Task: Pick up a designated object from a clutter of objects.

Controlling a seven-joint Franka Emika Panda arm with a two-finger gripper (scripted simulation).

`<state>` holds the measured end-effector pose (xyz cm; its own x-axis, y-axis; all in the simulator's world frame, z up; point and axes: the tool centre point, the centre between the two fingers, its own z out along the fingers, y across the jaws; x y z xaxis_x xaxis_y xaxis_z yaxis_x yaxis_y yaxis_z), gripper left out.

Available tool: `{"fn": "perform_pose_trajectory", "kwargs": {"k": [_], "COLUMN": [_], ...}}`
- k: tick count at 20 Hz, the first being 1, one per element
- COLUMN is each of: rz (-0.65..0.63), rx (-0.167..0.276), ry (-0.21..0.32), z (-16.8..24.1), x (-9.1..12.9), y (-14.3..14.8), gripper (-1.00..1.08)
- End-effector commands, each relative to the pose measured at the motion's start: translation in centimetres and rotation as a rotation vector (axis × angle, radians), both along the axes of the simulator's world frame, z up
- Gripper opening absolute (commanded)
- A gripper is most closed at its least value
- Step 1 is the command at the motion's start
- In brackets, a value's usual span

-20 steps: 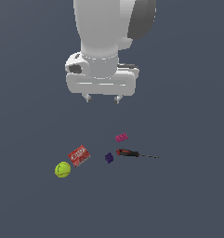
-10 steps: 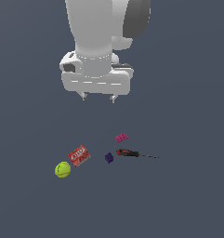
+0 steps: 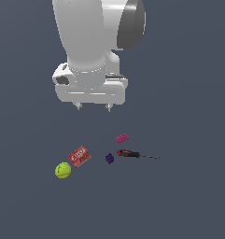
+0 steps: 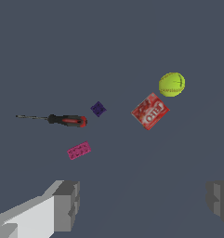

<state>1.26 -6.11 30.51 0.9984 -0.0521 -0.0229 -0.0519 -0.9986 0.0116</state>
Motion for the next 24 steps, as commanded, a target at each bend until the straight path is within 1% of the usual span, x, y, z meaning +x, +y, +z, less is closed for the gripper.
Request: {"fn": "perform_pose_trajectory", "kwargs": {"k": [1, 6, 14, 20, 24], "rz": [0.016, 0.058, 0.138, 0.198, 0.233], "rx": [0.002, 0.006, 0.011, 0.013, 0.014], "ry": [-0.001, -0.004, -0.01, -0.015, -0.017], "z": [-0.8, -3.2, -8.5, -13.2, -16.2], "x": [1.1, 3.8, 8.2, 10.6, 11.7], "y": [-0.8, -2.9, -7.2, -10.6, -12.6], "gripper": [1.0, 1.0, 1.0, 1.0, 1.0]}}
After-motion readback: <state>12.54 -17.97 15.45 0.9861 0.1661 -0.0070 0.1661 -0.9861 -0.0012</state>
